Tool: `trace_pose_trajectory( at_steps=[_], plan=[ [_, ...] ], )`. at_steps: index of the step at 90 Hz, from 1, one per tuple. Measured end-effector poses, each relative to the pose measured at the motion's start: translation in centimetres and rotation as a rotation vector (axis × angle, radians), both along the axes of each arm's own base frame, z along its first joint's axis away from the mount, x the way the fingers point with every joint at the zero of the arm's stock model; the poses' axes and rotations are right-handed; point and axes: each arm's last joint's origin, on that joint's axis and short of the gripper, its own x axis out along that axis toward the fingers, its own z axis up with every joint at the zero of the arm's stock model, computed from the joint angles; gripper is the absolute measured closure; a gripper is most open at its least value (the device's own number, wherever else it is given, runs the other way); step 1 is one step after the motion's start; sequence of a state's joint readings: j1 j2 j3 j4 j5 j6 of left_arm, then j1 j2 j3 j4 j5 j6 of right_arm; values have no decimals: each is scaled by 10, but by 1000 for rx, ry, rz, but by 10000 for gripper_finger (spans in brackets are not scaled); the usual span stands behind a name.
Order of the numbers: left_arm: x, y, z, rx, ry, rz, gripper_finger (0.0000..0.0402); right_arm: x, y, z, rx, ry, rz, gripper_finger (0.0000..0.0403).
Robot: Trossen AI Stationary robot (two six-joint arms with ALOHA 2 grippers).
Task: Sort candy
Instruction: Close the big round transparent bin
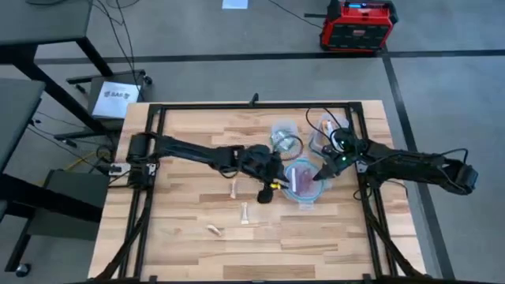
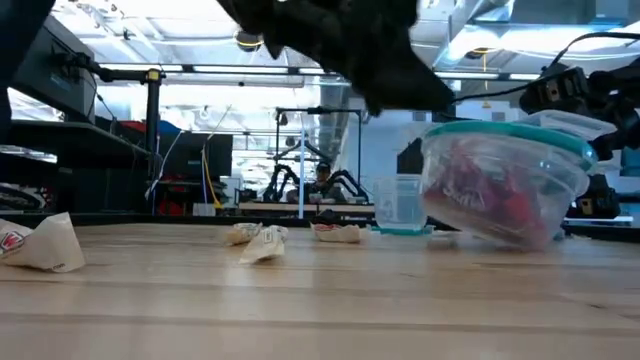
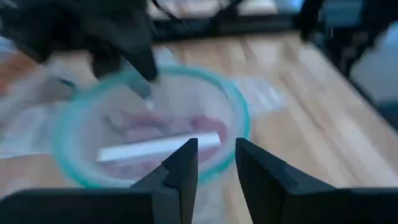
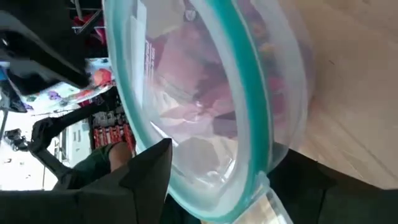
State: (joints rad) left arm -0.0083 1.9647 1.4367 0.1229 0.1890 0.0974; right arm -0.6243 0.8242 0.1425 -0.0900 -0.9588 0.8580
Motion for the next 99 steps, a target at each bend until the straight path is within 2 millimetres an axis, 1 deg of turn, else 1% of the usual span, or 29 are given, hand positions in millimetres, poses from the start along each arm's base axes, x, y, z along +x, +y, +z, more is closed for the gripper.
trace_pose_trajectory(
  at_steps=[11, 19, 26, 30, 36, 41, 48, 64, 71, 91, 99],
  plan=[
    [8, -2, 8, 23, -81, -12, 308, 0, 0, 0, 5, 0, 0, 181],
    [14, -2, 1, 43, -119, -21, 308, 0, 0, 0, 5, -3, 1, 181],
    [15, -2, -15, 41, -54, -21, 309, 0, 0, 0, 5, -4, 2, 181],
    [19, 0, -22, 38, -55, -17, 309, 0, 0, 1, 5, -5, 2, 181],
    [19, 2, -34, 26, 6, -19, 309, 1, 0, 1, 11, -8, 2, 181],
    [22, 4, -43, 22, 20, -18, 309, 1, 0, 2, 8, -15, 3, 181],
    [21, 4, -55, 19, 91, -13, 309, 2, -1, 4, 13, -26, 4, 181],
    [16, 4, -59, 27, 163, -20, 309, 0, 1, 7, 11, -60, 49, 181],
    [16, 4, -57, 29, 162, -22, 309, 2, 0, 16, 2, -98, 62, 181],
    [14, 4, -61, 36, 199, -27, 309, 6, -1, 55, 28, -220, 122, 181],
    [12, 4, -67, 37, 232, -26, 309, 3, 0, 61, 47, -205, 119, 181]
  ],
)
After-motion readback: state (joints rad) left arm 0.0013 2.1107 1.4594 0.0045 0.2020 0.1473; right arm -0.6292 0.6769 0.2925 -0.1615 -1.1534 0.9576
